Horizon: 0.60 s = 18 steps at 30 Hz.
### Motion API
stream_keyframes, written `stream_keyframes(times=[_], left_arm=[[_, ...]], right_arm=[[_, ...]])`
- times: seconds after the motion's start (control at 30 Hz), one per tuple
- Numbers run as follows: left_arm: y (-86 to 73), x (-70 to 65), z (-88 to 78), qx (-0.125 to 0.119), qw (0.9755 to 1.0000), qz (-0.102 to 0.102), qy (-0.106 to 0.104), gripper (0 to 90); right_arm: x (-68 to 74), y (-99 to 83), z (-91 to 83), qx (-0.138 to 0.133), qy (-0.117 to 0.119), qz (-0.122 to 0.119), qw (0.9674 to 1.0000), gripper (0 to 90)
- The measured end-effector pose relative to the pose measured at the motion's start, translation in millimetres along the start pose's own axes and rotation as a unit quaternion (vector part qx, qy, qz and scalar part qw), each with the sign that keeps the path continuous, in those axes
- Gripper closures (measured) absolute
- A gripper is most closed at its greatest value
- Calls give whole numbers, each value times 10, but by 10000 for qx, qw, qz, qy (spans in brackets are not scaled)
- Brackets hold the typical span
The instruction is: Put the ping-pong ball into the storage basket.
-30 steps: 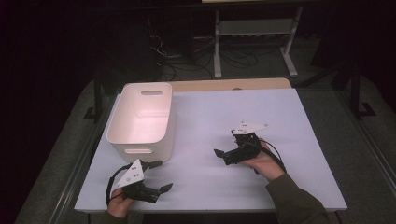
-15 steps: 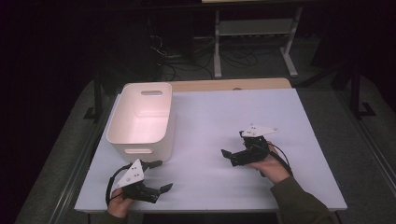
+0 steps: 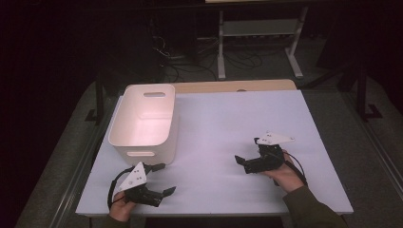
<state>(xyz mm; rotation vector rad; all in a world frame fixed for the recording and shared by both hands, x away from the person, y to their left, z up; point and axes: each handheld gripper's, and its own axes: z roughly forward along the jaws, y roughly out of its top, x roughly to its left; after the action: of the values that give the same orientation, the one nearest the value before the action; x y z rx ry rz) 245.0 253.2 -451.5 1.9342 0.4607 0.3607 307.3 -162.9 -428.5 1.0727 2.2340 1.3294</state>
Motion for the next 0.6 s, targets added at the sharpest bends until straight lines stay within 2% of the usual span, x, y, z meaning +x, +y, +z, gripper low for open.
stream_keyframes(times=[0.6], left_arm=[[0,-4,2,2,10000,1,2,141]], right_arm=[[-69,-157,-196,-62,-286,142,9995,0]])
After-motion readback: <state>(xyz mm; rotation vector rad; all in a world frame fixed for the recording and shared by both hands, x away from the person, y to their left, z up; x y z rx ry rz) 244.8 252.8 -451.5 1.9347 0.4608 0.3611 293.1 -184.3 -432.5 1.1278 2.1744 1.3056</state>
